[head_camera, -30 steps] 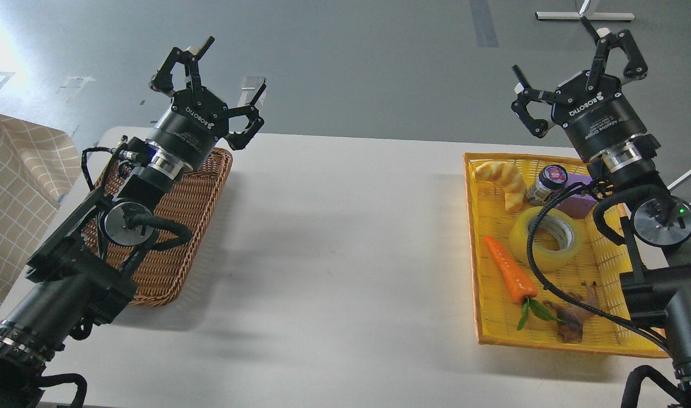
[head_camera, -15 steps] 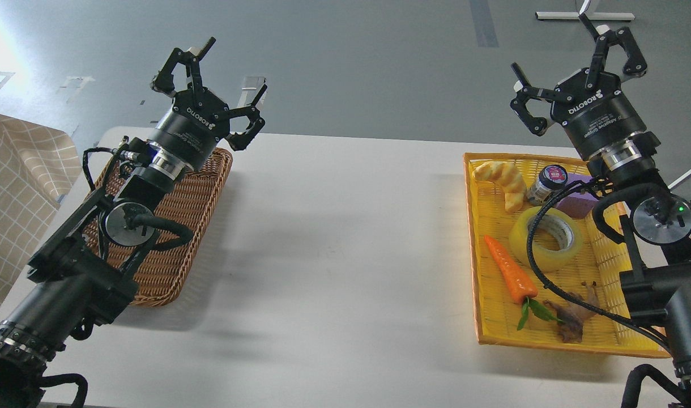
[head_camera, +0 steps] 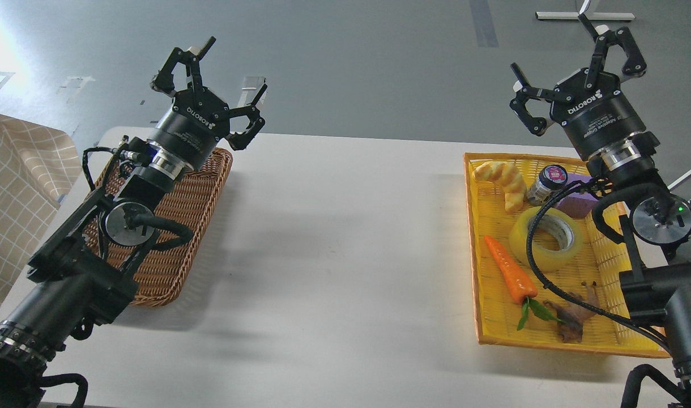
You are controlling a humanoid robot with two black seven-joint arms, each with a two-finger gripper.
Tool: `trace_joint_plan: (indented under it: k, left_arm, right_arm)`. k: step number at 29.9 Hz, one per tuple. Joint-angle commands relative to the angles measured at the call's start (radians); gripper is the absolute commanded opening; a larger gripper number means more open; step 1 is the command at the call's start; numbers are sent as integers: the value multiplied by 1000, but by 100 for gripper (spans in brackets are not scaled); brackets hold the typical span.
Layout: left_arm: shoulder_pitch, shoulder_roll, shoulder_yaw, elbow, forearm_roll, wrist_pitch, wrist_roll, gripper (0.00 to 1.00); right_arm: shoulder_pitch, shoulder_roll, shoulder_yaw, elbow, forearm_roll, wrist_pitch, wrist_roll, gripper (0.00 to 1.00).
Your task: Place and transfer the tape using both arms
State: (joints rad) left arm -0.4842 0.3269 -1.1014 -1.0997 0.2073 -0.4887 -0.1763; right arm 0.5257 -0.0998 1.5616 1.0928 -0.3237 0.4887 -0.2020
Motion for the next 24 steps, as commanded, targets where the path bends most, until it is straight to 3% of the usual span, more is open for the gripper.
trace_joint_plan:
  k: [1, 24]
  left_arm:
    - [-1, 1, 0, 0, 0, 0, 0, 98]
    - [-1, 0, -2, -2, 0, 0, 0, 98]
  right_arm:
    - [0, 0, 0, 1, 0, 0, 0, 100]
    - [4, -24, -17, 1, -23, 0, 0, 100]
